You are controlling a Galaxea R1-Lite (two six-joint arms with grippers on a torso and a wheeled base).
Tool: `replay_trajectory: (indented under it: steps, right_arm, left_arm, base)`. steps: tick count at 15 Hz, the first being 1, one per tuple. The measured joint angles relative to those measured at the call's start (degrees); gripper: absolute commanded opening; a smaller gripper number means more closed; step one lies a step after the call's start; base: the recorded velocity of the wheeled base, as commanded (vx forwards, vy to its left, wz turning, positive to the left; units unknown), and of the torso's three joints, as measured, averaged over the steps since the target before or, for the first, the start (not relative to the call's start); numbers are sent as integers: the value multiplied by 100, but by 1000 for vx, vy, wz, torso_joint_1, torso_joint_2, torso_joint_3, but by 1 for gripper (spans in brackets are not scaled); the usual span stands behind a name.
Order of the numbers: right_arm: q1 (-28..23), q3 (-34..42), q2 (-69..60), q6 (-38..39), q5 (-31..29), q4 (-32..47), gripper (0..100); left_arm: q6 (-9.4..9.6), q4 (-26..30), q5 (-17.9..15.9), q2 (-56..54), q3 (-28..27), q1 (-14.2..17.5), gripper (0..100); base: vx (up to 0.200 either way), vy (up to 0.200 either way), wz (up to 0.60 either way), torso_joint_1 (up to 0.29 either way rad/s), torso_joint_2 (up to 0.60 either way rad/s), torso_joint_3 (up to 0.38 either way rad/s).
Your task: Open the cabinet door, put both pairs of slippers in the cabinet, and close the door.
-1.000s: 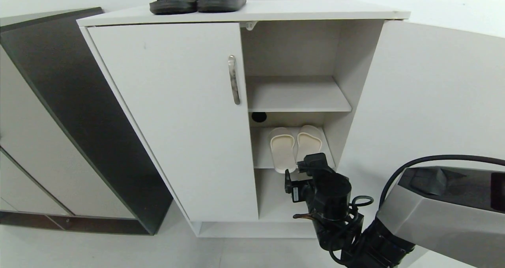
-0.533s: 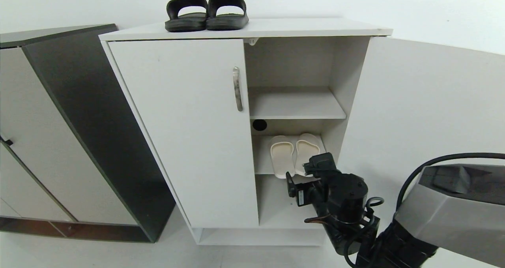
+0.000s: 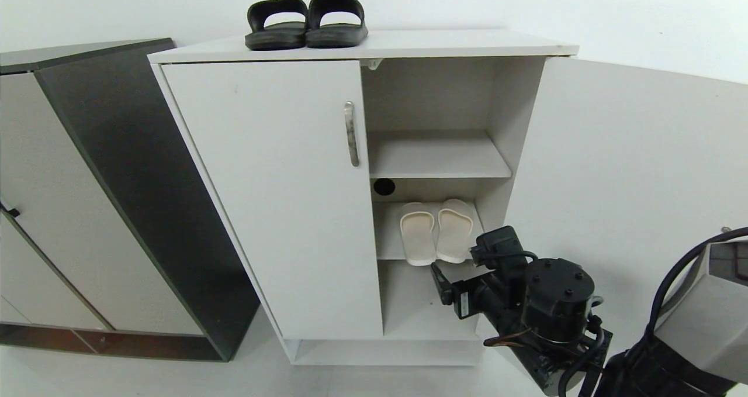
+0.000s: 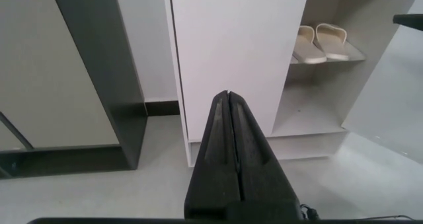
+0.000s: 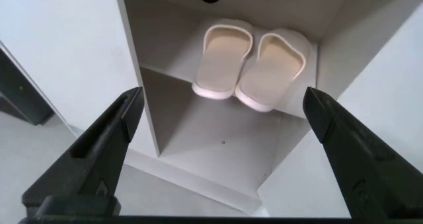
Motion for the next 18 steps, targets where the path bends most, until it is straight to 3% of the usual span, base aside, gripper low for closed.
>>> replay_trajectory:
  steps: [12, 18]
  right_arm:
    - [-166, 308, 368, -104, 383, -590, 100]
    - [-201, 424, 564, -241, 667, -994, 100]
  left_arm:
    - [-13, -1, 0, 0, 0, 2, 0]
    - [-16, 0, 5, 5, 0, 2, 0]
  base:
    - [0, 200, 0, 2, 4, 1]
    - [0, 0, 0, 0, 0, 0]
